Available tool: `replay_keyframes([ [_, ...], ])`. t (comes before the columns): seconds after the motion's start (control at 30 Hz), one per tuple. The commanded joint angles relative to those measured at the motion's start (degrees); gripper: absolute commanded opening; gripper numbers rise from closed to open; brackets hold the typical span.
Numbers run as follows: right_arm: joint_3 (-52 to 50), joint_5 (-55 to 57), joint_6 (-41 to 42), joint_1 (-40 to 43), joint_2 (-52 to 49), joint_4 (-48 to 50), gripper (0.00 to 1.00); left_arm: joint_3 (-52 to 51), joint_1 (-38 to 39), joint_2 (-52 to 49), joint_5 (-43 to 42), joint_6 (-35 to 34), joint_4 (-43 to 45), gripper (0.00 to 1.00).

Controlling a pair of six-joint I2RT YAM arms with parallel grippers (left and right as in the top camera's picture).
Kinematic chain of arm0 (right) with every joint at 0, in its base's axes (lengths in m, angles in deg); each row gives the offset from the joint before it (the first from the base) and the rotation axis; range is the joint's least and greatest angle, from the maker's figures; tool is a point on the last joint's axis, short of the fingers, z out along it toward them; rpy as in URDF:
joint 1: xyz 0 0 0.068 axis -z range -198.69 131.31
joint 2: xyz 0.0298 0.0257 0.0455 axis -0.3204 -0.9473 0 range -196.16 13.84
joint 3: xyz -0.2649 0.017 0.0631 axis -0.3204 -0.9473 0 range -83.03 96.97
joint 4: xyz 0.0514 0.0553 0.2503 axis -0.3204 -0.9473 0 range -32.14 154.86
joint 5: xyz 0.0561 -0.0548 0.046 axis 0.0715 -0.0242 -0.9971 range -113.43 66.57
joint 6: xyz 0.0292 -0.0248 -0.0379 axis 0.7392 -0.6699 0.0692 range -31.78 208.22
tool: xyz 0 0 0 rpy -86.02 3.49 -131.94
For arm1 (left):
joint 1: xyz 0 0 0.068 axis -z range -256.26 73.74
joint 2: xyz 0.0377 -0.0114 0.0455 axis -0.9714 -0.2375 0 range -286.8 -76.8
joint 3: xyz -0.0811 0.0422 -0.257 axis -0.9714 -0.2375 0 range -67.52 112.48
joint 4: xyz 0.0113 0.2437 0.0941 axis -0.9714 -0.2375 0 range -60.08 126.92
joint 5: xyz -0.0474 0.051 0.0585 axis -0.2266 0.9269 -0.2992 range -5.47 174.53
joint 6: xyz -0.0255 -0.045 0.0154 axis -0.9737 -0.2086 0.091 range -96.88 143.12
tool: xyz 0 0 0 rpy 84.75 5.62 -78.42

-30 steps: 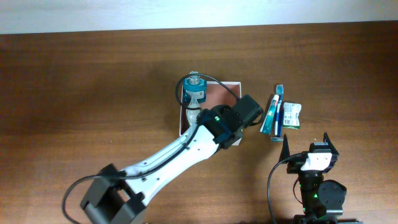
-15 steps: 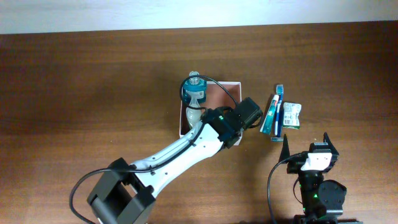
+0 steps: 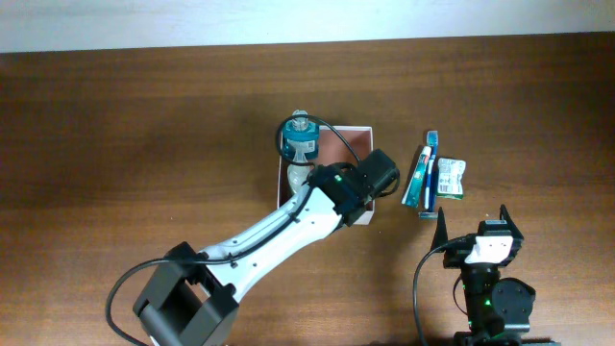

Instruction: Pack container

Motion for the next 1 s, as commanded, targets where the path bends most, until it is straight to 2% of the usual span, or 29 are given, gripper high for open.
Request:
replay_keyframes([
  [0.0, -0.26, -0.11, -0.22, 0.33, 0.44, -0.33, 0.98, 0.76, -0.92, -0.66, 0.59, 1.97, -0.66, 0.00],
  [0.37, -0.26, -0.11, -0.22, 0.33, 0.44, -0.31, 0.98, 0.76, -0.98, -0.66, 0.57, 2.45, -0.13, 0.00],
  [0.6, -0.26, -0.11, -0.22, 0.33, 0.44, -0.33, 0.98, 0.76, -0.98, -0.66, 0.35, 3.78, 3.50, 0.00],
  [0.97, -0.26, -0.11, -0.22, 0.33, 0.44, -0.33, 0.98, 0.76, -1.07, -2.97, -0.90, 7.15, 4.22, 0.00],
])
